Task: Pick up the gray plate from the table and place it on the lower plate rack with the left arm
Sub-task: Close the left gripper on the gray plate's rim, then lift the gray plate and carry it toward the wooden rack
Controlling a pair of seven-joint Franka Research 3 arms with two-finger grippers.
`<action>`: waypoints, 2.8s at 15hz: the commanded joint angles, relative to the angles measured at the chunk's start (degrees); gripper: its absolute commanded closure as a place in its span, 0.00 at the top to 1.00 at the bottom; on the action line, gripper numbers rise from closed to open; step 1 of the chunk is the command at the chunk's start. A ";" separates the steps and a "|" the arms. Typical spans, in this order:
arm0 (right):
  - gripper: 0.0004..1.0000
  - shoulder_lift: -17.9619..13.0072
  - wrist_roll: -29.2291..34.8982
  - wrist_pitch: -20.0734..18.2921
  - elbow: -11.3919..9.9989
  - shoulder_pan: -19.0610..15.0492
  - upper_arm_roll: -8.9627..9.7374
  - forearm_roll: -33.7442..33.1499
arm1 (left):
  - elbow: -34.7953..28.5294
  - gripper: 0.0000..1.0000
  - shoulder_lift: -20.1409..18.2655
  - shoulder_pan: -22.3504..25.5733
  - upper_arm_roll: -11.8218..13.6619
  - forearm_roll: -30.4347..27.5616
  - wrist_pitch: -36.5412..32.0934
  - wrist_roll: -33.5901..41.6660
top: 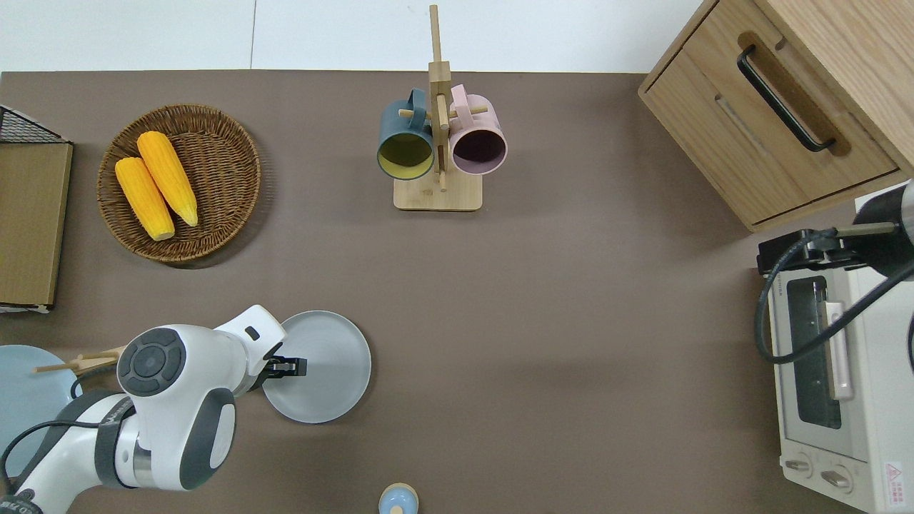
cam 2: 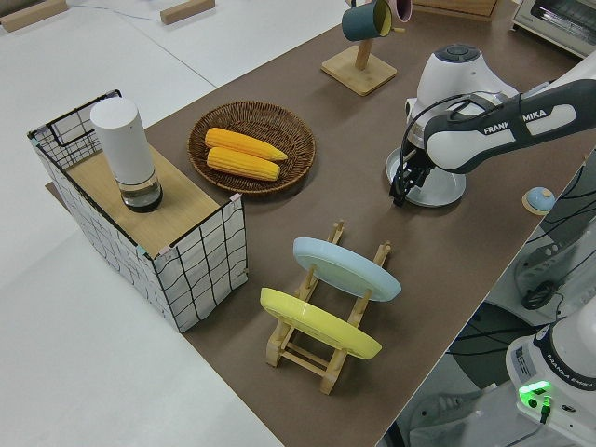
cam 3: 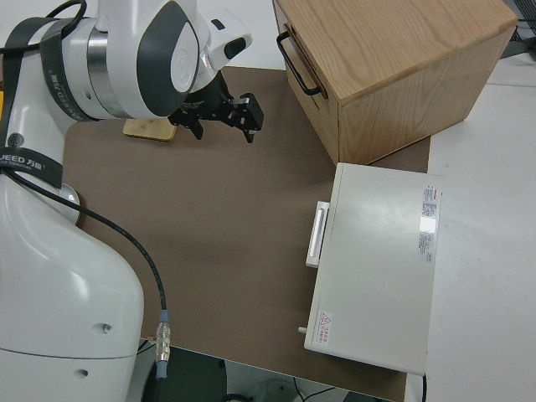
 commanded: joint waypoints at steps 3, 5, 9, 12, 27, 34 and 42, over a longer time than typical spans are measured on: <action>0.98 0.11 0.22 -0.34 0.29 -0.11 0.17 0.24 | -0.74 0.00 0.16 -1.03 0.37 -0.42 1.52 -0.58; 0.98 0.11 0.22 -0.34 0.29 -0.11 0.17 0.25 | -0.74 0.00 0.17 -1.03 0.37 -0.42 1.61 -0.58; 0.98 0.11 0.22 -0.34 0.29 -0.11 0.17 0.25 | -0.65 0.00 0.17 -0.51 0.46 -0.51 1.52 -0.49; 0.98 0.11 0.22 -0.34 0.29 -0.11 0.17 0.25 | -0.65 0.00 0.17 -0.33 0.46 -1.03 1.52 -0.40; 0.98 0.11 0.22 -0.34 0.29 -0.11 0.17 0.25 | 1.89 0.00 -3.87 -0.33 0.90 -1.74 -5.05 -1.28; 0.98 0.11 0.22 -0.34 0.29 -0.11 0.17 0.25 | 4.09 0.00 -8.18 0.28 1.69 -1.74 -13.06 -1.37; 0.98 0.11 0.22 -0.34 0.29 -0.11 0.17 0.25 | 12.78 0.00 -12.58 1.25 2.83 -1.30 -29.58 -1.37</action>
